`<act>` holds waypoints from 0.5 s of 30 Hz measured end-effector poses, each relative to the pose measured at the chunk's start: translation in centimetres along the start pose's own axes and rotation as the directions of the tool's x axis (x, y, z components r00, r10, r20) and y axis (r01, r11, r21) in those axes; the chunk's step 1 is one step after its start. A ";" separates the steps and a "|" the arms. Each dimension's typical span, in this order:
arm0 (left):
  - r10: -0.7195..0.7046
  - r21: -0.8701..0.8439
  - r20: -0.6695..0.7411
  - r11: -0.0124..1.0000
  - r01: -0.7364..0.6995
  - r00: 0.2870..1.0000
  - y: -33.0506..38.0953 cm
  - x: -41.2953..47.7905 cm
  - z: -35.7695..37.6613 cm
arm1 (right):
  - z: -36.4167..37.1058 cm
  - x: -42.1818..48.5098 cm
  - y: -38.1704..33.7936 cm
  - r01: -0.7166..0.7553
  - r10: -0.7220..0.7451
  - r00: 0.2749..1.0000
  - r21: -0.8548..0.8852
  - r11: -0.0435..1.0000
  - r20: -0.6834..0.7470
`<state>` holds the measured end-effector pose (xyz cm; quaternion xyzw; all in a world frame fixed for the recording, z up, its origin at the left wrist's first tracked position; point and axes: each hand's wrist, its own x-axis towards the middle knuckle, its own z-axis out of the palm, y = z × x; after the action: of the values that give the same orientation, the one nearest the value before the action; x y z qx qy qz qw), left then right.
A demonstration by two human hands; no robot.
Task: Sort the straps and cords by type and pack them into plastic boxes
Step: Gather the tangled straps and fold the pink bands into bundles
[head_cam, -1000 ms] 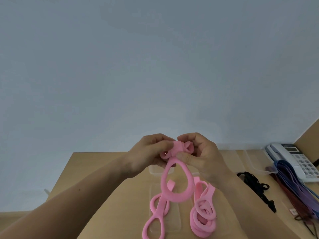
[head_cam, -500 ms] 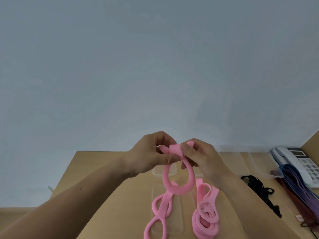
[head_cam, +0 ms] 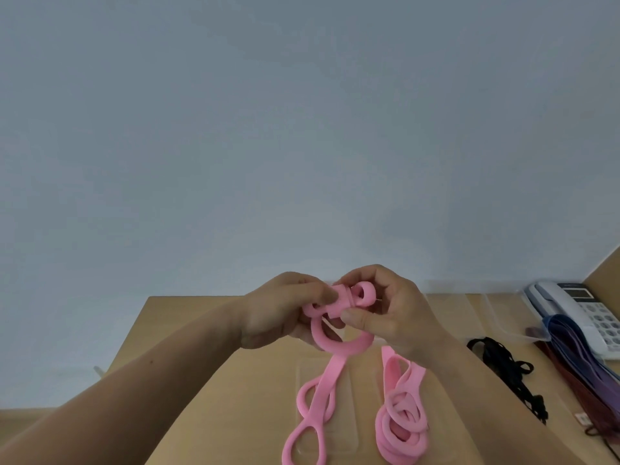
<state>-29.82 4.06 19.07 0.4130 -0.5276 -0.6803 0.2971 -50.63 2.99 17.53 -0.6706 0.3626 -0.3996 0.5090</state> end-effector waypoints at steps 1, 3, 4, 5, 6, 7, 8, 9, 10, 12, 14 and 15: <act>0.000 -0.016 -0.003 1.000 0.000 1.000 0.0 0.1 0.0 | 0.0 0.0 0.0 0.004 -0.004 1.000 -0.016 1.000 0.001; 0.011 0.004 -0.033 1.000 -0.011 0.999 -0.1 0.3 0.1 | -0.1 -0.1 0.2 0.008 -0.008 1.000 -0.031 0.999 0.005; 0.023 0.019 -0.054 1.000 -0.022 0.998 -0.1 0.4 0.2 | -0.1 -0.1 0.3 0.005 -0.005 1.000 -0.034 0.999 0.006; 0.044 0.037 -0.075 0.998 -0.041 0.996 -0.2 0.4 0.3 | -0.2 -0.1 0.3 -0.002 0.003 1.000 -0.036 0.999 0.006; 0.075 0.067 -0.097 0.995 -0.069 0.992 -0.3 0.5 0.4 | -0.3 0.0 0.3 -0.015 0.015 1.000 -0.037 0.999 0.002; 0.115 0.111 -0.121 0.989 -0.102 0.986 -0.4 0.6 0.5 | -0.5 0.0 0.3 -0.032 0.032 0.999 -0.033 0.999 -0.004; 0.157 0.159 -0.146 0.978 -0.134 0.977 -0.5 0.6 0.6 | -0.6 0.0 0.3 -0.048 0.047 0.999 -0.021 0.999 -0.008; 0.196 0.203 -0.165 0.966 -0.161 0.967 -0.6 0.7 0.8 | -0.7 0.1 0.3 -0.061 0.060 0.998 -0.007 0.998 -0.017; 0.231 0.239 -0.176 0.953 -0.187 0.957 -0.7 0.7 0.9 | -0.8 0.2 0.3 -0.075 0.075 0.997 0.003 0.997 -0.032; 0.304 0.314 -0.175 0.919 -0.240 0.936 -0.8 0.7 1.2 | -0.7 0.5 0.2 -0.119 0.120 0.991 0.015 0.993 -0.066; 0.373 0.414 -0.186 0.869 -0.272 0.909 -0.8 0.8 1.5 | -0.3 0.5 0.2 -0.159 0.162 0.986 0.057 0.986 -0.049; 0.405 0.459 -0.199 0.843 -0.281 0.892 -0.8 0.9 1.5 | -0.1 0.5 0.1 -0.164 0.167 0.985 0.080 0.983 -0.032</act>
<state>-31.52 4.27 18.20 0.4591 -0.6778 -0.4188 0.3930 -50.56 2.47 17.55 -0.6103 0.4112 -0.3825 0.5587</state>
